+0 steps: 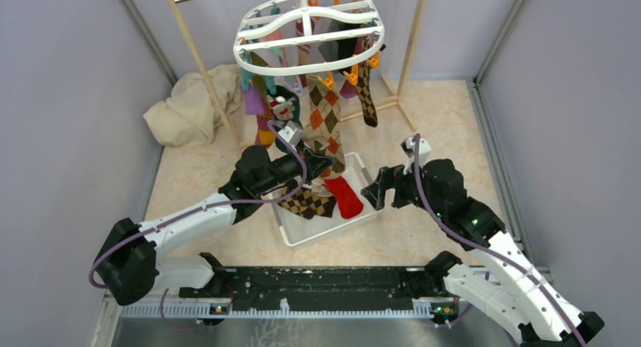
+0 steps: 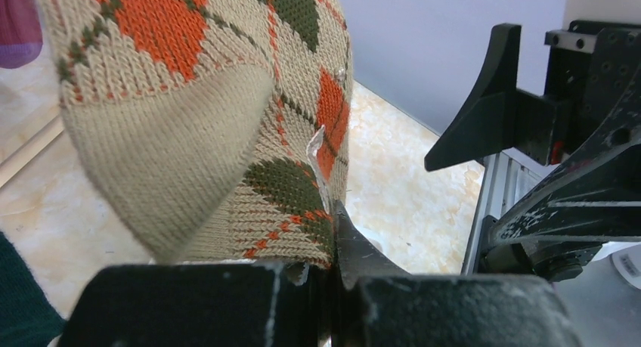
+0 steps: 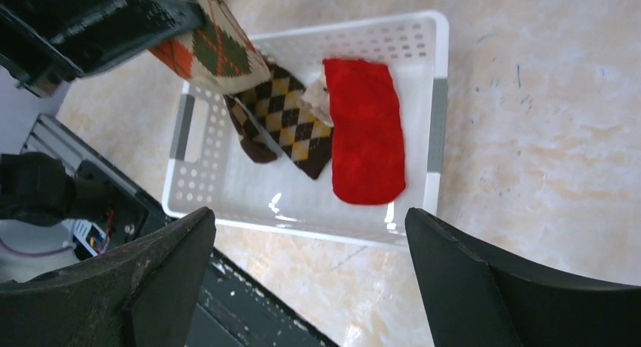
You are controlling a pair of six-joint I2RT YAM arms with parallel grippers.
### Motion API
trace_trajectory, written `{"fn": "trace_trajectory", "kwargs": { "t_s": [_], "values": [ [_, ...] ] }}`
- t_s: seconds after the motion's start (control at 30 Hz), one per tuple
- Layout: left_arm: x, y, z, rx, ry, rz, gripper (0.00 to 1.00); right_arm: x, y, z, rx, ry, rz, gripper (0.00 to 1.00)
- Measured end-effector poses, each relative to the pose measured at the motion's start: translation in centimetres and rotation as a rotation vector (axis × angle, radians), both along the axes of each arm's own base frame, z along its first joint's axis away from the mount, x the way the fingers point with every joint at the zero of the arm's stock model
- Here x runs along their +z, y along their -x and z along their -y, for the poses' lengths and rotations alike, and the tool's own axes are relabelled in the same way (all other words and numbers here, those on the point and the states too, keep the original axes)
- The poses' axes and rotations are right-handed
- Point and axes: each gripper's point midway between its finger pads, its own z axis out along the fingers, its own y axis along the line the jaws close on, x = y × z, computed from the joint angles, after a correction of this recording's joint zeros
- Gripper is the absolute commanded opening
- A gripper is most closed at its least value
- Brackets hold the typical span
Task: Remove the socks clipped to the hanger
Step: Remove the sock from the hanger.
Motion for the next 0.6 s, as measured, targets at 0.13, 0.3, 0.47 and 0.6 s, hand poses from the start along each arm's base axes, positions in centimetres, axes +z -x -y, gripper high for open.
{"fn": "trace_trajectory", "kwargs": {
  "t_s": [0.13,0.3,0.47,0.6],
  "values": [
    [0.1,0.0,-0.1,0.002,0.002,0.002,0.01,-1.1,0.2,-0.1,0.002,0.010,-0.034,0.97],
    [0.4,0.1,-0.2,0.006,0.008,0.009,0.01,-0.7,-0.2,0.5,-0.037,0.005,-0.012,0.97],
    [0.7,0.2,-0.3,0.006,0.011,0.012,0.01,-0.4,-0.7,1.4,-0.090,0.017,0.016,0.97],
    [0.6,0.2,-0.4,0.006,0.009,0.011,0.01,-0.1,-1.1,1.8,-0.115,0.031,0.034,0.94]
  ]
}}
